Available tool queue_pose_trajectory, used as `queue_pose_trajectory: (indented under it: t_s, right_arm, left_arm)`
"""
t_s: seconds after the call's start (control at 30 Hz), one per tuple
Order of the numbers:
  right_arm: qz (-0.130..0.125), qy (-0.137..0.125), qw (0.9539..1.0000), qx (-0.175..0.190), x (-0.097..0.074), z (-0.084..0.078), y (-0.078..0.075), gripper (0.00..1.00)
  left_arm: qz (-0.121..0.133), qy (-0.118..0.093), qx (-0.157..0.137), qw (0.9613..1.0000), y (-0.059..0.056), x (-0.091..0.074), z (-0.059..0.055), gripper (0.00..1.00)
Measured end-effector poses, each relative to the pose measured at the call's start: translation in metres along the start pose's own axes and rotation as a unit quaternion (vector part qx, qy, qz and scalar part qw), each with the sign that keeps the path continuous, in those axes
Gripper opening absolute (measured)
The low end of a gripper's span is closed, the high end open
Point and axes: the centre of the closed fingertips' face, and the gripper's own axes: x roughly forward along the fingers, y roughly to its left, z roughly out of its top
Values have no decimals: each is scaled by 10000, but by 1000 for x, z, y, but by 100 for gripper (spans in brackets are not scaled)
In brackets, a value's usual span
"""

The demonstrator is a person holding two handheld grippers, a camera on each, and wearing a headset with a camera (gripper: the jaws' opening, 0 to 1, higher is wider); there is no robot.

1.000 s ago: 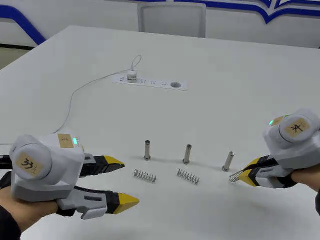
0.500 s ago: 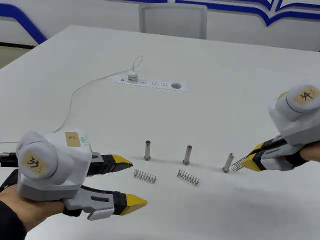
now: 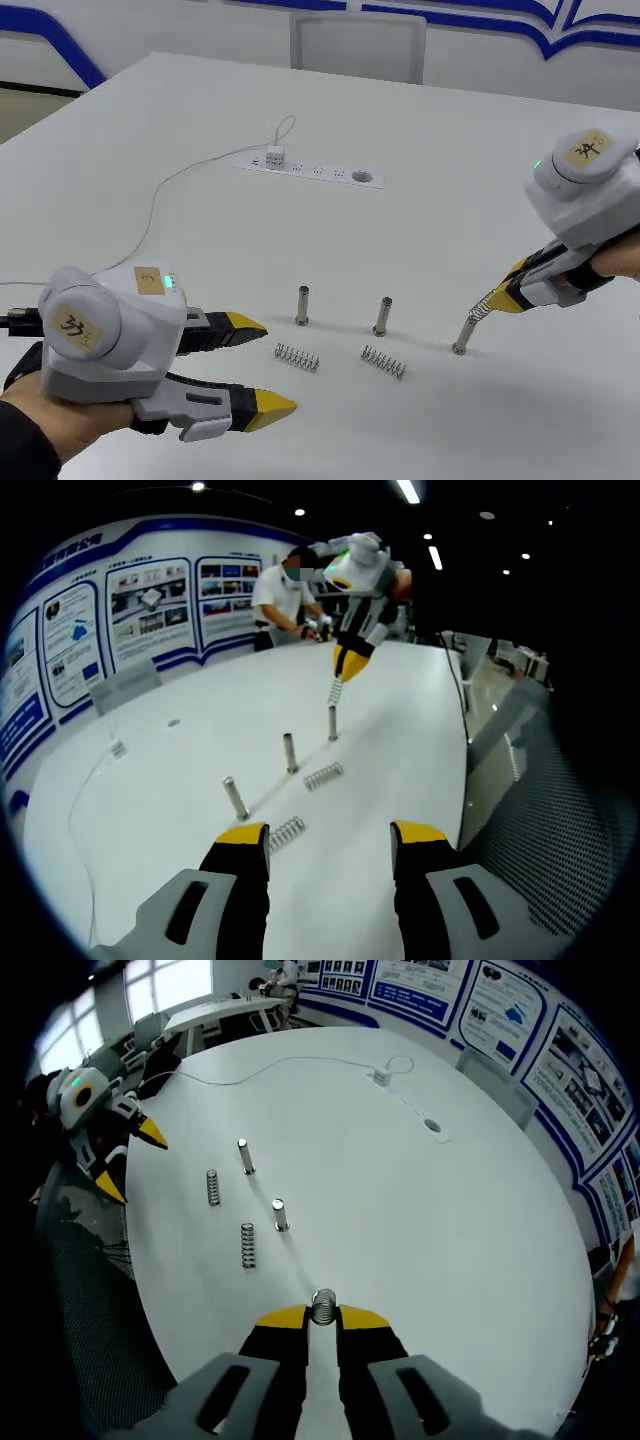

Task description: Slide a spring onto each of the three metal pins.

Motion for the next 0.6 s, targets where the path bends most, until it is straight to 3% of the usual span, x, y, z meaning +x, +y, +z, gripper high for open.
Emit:
queue_pose_trajectory:
  t_s: [0.3, 0.6]
  right_arm:
    - [191, 359, 9991, -72, 7, 1, 0, 11]
    - [459, 656, 9967, 111, 23, 1, -1, 11]
  left_arm:
    - [31, -14, -65, 10000, 1, 0, -1, 50]
    - [52, -14, -71, 10000, 2, 0, -1, 50]
